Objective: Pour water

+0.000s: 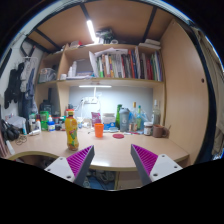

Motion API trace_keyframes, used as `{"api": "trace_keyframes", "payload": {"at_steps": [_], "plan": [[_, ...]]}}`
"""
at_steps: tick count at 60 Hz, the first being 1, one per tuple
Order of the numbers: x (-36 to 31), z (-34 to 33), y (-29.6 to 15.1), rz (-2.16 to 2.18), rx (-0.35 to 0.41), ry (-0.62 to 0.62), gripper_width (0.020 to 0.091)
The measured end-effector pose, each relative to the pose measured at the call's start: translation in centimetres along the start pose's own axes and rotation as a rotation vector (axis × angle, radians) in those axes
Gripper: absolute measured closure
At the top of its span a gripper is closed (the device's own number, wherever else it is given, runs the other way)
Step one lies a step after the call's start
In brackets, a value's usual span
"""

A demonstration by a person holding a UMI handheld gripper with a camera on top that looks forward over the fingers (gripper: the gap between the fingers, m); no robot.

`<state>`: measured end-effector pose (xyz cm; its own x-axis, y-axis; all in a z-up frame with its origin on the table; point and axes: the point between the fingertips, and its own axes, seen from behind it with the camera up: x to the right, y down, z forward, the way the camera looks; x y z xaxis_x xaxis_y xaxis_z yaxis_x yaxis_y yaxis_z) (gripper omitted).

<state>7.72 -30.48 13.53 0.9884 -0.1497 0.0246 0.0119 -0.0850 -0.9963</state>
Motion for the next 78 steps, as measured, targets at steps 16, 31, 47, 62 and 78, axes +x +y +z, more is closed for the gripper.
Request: {"api": "trace_keyframes", "payload": {"at_steps": [16,31,47,62,78], "plan": [[0.9,1.3,-0.6,0.03,0.024,0.009,0.0288],[-7.1,3.5,1.3,-0.007,0.033,-0.158,0.0281],[-19.9,14.4,3.4,-0.043,0.007,-0.254,0.0256],[-23.6,22.4,4.0,-0.057,-0.037,-0.196,0.0254],[-22.9,27.5,2.7,0.026,-0.055,-0.128,0.0534]]}}
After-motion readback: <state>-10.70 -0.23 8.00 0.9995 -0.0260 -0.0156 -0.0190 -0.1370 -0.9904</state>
